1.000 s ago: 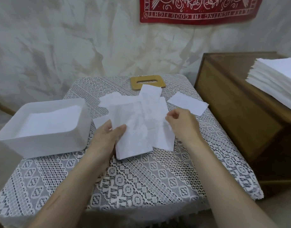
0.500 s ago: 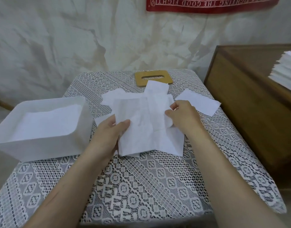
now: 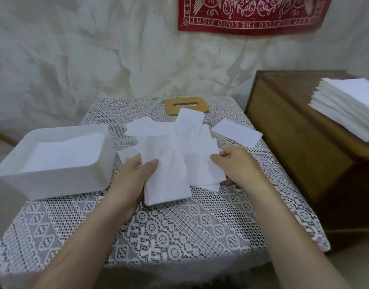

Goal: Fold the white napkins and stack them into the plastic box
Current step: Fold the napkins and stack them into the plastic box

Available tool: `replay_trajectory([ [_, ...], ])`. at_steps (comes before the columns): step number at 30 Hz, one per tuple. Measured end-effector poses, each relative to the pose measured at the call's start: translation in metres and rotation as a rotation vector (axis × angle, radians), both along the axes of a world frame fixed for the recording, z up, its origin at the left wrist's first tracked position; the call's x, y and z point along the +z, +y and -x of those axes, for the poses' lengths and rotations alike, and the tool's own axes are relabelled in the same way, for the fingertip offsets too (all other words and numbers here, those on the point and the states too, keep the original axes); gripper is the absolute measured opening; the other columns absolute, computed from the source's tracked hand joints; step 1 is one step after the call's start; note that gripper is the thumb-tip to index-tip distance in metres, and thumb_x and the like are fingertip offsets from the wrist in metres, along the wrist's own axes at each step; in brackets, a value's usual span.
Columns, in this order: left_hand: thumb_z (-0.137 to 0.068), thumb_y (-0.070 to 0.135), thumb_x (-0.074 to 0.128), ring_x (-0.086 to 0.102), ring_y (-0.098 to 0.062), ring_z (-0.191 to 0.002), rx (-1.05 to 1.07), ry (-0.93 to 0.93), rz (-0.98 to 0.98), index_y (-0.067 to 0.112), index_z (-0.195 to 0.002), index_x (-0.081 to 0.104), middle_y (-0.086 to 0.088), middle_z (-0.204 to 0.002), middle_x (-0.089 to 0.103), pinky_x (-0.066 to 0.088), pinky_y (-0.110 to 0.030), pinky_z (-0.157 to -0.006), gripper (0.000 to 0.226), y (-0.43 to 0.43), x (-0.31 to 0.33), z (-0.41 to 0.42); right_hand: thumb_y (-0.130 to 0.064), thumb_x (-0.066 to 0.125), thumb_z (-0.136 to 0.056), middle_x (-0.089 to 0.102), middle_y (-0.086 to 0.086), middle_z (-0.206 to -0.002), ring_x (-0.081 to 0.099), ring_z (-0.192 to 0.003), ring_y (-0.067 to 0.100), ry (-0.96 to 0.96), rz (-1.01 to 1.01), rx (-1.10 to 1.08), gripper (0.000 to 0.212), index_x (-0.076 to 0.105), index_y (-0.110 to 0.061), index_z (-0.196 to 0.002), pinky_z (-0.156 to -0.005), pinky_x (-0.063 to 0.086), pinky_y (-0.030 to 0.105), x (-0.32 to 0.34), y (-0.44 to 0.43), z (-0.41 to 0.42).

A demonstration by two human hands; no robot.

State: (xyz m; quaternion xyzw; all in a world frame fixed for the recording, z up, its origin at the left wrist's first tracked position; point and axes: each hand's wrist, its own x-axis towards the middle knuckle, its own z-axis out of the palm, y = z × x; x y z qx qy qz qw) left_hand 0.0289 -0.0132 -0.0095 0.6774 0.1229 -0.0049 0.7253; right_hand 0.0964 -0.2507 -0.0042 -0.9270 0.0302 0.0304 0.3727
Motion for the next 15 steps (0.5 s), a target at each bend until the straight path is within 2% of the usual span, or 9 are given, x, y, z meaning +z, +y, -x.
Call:
replay_trajectory([
  [2,-0.105,0.022,0.056,0.077,-0.018,-0.099,-0.007,0.002,0.008,0.017,-0.122,0.068,0.002,-0.108,0.08,0.057,-0.043,-0.087,0.021,0.0,-0.001,0.0,-0.045,0.061,-0.096,0.071,0.0,-0.085,0.067,-0.075,0.024,-0.063,0.086,-0.033,0.029,0.07,-0.017,-0.092,-0.061,0.041,0.029,-0.001,0.004,-0.004],
  [5,-0.107,0.025,0.053,0.076,-0.018,-0.102,0.003,0.009,0.041,0.017,-0.124,0.067,0.002,-0.111,0.079,0.057,-0.044,-0.092,0.024,0.0,-0.003,-0.002,-0.038,0.062,-0.096,0.069,0.0,-0.081,0.064,-0.082,0.027,-0.101,0.123,-0.056,0.022,0.07,-0.019,-0.089,-0.069,0.048,0.034,-0.007,0.008,-0.012],
  [7,-0.107,0.027,0.053,0.075,-0.017,-0.104,0.015,0.013,0.063,0.017,-0.129,0.065,0.003,-0.114,0.079,0.057,-0.042,-0.094,0.027,0.0,-0.004,-0.002,-0.032,0.064,-0.096,0.069,-0.001,-0.087,0.064,-0.089,0.029,-0.113,0.124,-0.051,0.017,0.07,-0.018,-0.091,-0.075,0.05,0.036,-0.008,0.009,-0.015],
  [10,-0.107,0.028,0.053,0.076,-0.013,-0.1,0.031,0.009,0.099,0.018,-0.126,0.066,0.005,-0.11,0.079,0.057,-0.038,-0.09,0.026,-0.001,-0.004,-0.001,-0.031,0.064,-0.098,0.064,-0.006,-0.09,0.061,-0.091,0.025,-0.189,0.037,-0.053,0.01,0.069,-0.023,-0.1,-0.069,0.044,0.031,0.0,0.008,-0.013],
  [12,-0.107,0.028,0.053,0.077,-0.012,-0.098,0.043,0.01,0.123,0.018,-0.123,0.067,0.006,-0.107,0.08,0.057,-0.037,-0.087,0.024,-0.003,-0.003,0.0,-0.032,0.065,-0.096,0.069,-0.007,-0.087,0.066,-0.085,0.023,-0.266,-0.193,-0.053,0.008,0.066,-0.024,-0.095,-0.064,0.046,0.03,0.008,0.005,-0.008],
  [15,-0.107,0.03,0.054,0.076,-0.013,-0.1,0.055,0.01,0.145,0.017,-0.124,0.066,0.005,-0.109,0.08,0.057,-0.037,-0.088,0.025,-0.002,-0.002,0.002,-0.019,0.065,-0.099,0.077,0.001,-0.085,0.069,-0.067,0.016,-0.251,-0.731,-0.048,0.005,0.068,-0.017,-0.095,-0.057,0.054,0.028,0.028,0.006,0.007],
])
